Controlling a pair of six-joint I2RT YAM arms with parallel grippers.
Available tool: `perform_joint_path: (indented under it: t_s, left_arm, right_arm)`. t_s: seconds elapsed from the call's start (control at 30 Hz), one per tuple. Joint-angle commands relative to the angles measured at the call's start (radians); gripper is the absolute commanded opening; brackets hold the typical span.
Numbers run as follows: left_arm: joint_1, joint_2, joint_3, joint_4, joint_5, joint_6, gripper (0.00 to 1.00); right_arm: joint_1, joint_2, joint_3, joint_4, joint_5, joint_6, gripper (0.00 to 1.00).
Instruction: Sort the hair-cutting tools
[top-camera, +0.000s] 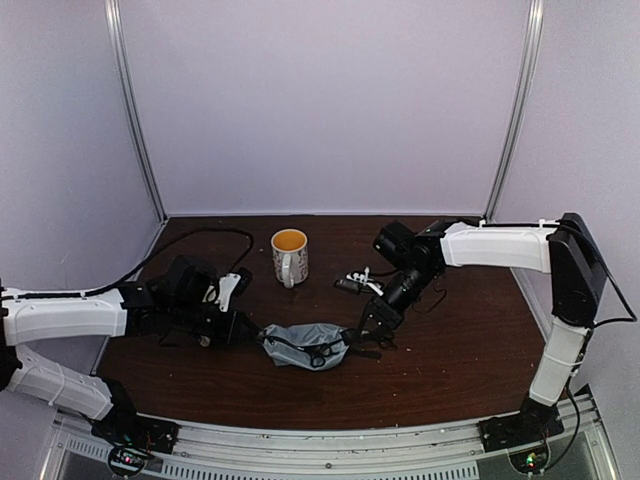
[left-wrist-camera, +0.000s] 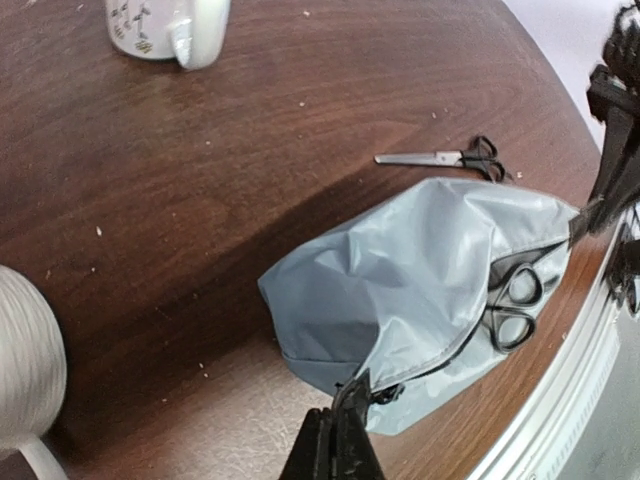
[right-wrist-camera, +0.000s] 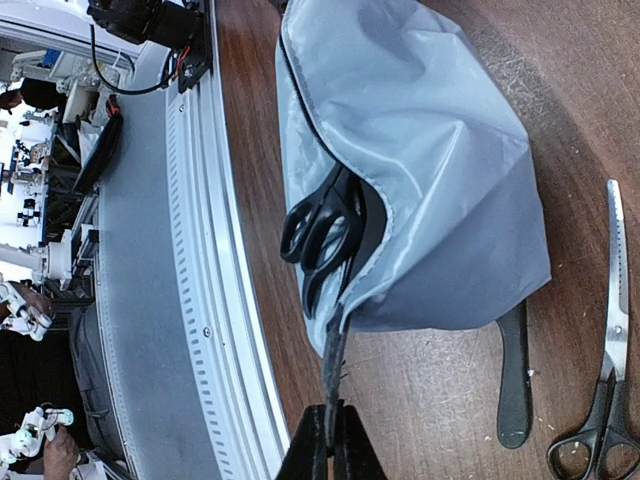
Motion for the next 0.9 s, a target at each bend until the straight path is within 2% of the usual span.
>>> perform_joint_path:
  t_s: [0.0,0.17,0.27,0.4,0.5,0.67,0.8,0.83,0.87]
  left_arm:
    - [0.006,-0.064,0.014,-0.012,0.040,-0.003,0.00]
    - [0.006,-0.330,-0.038,-0.153,-0.115,-0.092,0.00]
    - [0.006,-0.408,-0.106,-0.168,-0.119,-0.140,0.00]
    - [0.005,-0.387,-0.181,-0.084,-0.044,-0.191,0.00]
    - [-0.001,-0.358,-0.209,-0.020,-0.039,-0.201,0.00]
    - [-0.035,-0.239,-0.177,0.046,0.042,-0.191,0.00]
    - [-0.084,-0.247,-0.154,0.065,0.092,-0.176,0.00]
    - [-0.088,-0.261,-0.155,0.063,0.096,-0.185,0.00]
    - [-0.089,-0.273,-0.156,0.056,0.094,-0.196,0.00]
  right_arm:
    - [-0.014,-0.041,0.017,-0.054,-0.051,-0.038,0.00]
    - [-0.091,-0.203,-0.117,0.104,-0.058,0.077,0.00]
    - [-0.109,-0.206,-0.137,0.084,-0.062,0.054,0.00]
    - [-0.097,-0.126,-0.109,-0.029,-0.096,-0.034,0.00]
    - [-0.085,-0.094,-0.102,-0.024,-0.133,-0.027,0.00]
    - [-0.032,-0.073,-0.099,-0.045,-0.120,-0.044,0.00]
    - [-0.034,-0.100,-0.105,-0.055,-0.087,-0.055,0.00]
    - [-0.035,-0.109,-0.103,-0.048,-0.055,-0.054,0.02]
    - [-0.039,-0.124,-0.100,-0.042,-0.014,-0.053,0.13]
